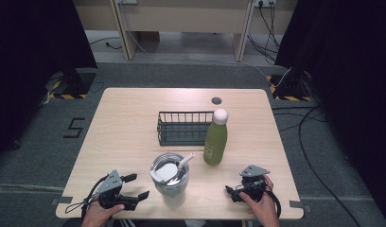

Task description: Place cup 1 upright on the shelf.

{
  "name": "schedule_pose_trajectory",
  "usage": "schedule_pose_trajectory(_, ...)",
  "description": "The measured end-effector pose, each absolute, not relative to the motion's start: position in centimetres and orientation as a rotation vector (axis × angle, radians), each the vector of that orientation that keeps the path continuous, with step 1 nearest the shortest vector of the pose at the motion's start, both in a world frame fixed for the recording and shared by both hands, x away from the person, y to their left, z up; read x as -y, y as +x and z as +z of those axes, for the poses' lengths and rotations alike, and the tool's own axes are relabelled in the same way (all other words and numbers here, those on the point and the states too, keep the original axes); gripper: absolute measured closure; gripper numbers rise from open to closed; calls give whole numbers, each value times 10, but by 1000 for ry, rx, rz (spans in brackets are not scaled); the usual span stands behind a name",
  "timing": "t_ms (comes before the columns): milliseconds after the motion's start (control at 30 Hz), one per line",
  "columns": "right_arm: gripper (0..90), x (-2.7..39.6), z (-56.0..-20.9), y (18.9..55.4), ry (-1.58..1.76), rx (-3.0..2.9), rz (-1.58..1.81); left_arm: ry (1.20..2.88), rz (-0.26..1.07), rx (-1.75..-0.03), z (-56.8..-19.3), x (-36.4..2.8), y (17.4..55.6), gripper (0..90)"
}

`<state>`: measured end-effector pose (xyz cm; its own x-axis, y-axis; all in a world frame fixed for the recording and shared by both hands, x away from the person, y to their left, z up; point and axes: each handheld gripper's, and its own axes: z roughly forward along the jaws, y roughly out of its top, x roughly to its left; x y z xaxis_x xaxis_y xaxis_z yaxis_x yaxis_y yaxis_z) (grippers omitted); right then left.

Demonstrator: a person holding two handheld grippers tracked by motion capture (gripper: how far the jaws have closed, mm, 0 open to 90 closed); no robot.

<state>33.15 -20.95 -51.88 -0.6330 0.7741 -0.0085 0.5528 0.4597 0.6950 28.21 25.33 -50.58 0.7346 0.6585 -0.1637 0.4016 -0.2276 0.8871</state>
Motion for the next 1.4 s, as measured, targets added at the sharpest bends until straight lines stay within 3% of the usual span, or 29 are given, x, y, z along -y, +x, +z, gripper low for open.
schedule_pose_trajectory(1400, 4, 209, -519, 332, 1128, -2390, 961, 1794, 286, -653, -504, -222, 265, 148)
